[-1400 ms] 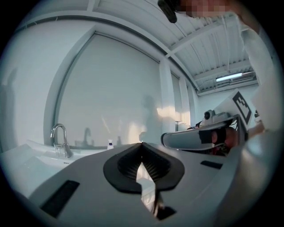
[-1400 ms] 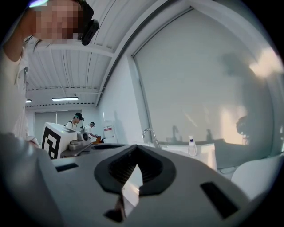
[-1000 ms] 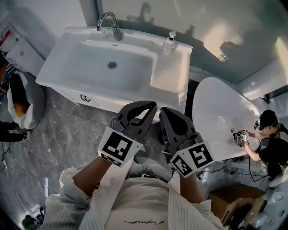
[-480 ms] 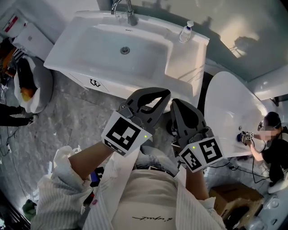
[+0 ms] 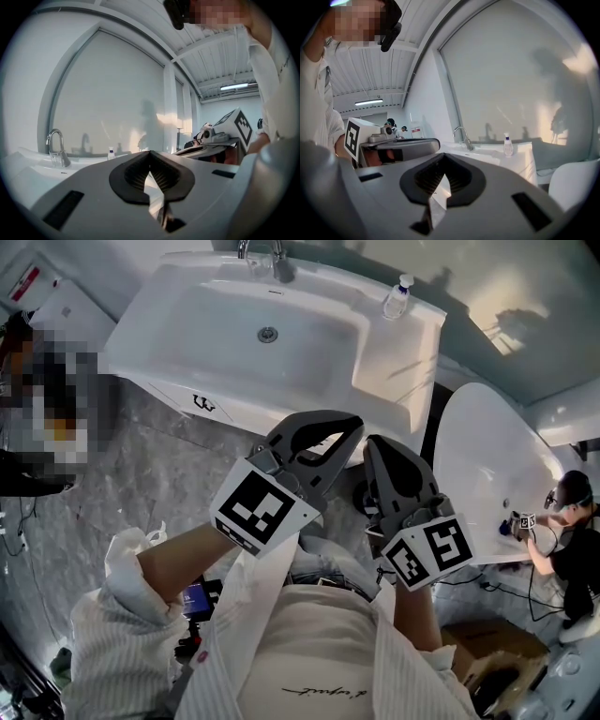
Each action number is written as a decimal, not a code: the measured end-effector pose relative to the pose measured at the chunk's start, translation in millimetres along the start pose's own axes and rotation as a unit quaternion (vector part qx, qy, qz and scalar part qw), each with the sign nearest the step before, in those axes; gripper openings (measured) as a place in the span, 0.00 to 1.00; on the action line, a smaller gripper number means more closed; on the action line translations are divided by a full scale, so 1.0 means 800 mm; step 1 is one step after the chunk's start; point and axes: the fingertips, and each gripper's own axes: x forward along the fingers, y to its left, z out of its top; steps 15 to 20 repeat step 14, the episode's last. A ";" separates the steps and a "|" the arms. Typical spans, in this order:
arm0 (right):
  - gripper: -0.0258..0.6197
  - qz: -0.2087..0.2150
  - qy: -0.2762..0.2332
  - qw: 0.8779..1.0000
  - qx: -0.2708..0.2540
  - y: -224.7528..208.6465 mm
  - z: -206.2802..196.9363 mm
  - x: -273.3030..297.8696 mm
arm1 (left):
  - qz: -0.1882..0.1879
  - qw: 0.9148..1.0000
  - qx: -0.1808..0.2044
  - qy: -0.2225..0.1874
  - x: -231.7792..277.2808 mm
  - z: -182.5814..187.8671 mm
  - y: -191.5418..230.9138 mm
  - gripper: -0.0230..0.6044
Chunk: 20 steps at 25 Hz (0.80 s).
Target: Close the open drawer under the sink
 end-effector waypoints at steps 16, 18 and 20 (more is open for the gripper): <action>0.05 0.007 0.004 1.000 0.003 -0.003 -0.012 -0.007 | -0.007 1.000 0.001 0.015 0.008 -0.017 -0.008 0.06; 0.05 0.007 0.004 1.000 0.003 -0.003 -0.012 -0.007 | -0.007 1.000 0.001 0.015 0.008 -0.017 -0.008 0.06; 0.05 0.007 0.004 1.000 0.003 -0.003 -0.012 -0.007 | -0.007 1.000 0.001 0.015 0.008 -0.017 -0.008 0.06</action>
